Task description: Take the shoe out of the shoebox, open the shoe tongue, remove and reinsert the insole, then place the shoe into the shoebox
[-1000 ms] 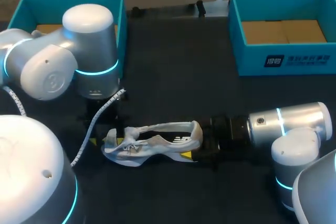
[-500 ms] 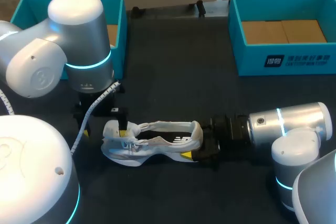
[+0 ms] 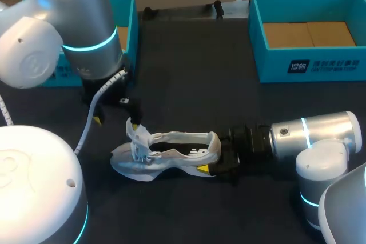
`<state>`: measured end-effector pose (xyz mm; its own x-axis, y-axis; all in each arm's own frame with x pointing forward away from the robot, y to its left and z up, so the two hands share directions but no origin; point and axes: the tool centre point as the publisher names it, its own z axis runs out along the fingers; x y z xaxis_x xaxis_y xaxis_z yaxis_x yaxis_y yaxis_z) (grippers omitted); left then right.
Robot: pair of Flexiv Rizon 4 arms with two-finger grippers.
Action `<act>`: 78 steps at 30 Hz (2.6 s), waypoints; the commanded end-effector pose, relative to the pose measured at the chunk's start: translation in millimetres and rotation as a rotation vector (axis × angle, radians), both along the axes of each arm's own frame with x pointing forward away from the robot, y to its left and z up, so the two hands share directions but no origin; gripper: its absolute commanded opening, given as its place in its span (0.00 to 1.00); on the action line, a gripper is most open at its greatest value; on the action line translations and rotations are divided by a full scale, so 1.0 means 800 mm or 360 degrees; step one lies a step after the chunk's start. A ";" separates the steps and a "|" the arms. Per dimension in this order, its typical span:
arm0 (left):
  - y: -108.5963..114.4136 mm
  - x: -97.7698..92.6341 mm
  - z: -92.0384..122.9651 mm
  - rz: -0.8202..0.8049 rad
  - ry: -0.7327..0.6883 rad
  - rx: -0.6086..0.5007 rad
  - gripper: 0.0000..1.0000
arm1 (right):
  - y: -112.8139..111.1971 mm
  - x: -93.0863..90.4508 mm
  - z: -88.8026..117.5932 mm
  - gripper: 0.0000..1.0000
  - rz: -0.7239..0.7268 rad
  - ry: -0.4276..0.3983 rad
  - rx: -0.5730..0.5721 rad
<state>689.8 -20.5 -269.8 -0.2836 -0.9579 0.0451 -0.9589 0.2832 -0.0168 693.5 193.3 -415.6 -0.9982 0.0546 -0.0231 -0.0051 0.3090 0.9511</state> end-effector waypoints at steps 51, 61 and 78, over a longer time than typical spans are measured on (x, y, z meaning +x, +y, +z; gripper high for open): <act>-0.116 -0.023 0.041 -0.1796 -0.0309 -0.0057 0.00 | 0.002 -0.001 0.000 0.00 -0.0001 0.0000 -0.0006; -0.126 -0.026 0.027 -0.1817 -0.0285 -0.0113 0.00 | 0.002 -0.001 0.000 0.00 -0.0001 0.0000 -0.0006; -0.171 -0.039 -0.011 -0.1979 -0.0229 -0.0117 0.00 | 0.002 -0.001 0.000 0.00 -0.0001 0.0000 -0.0006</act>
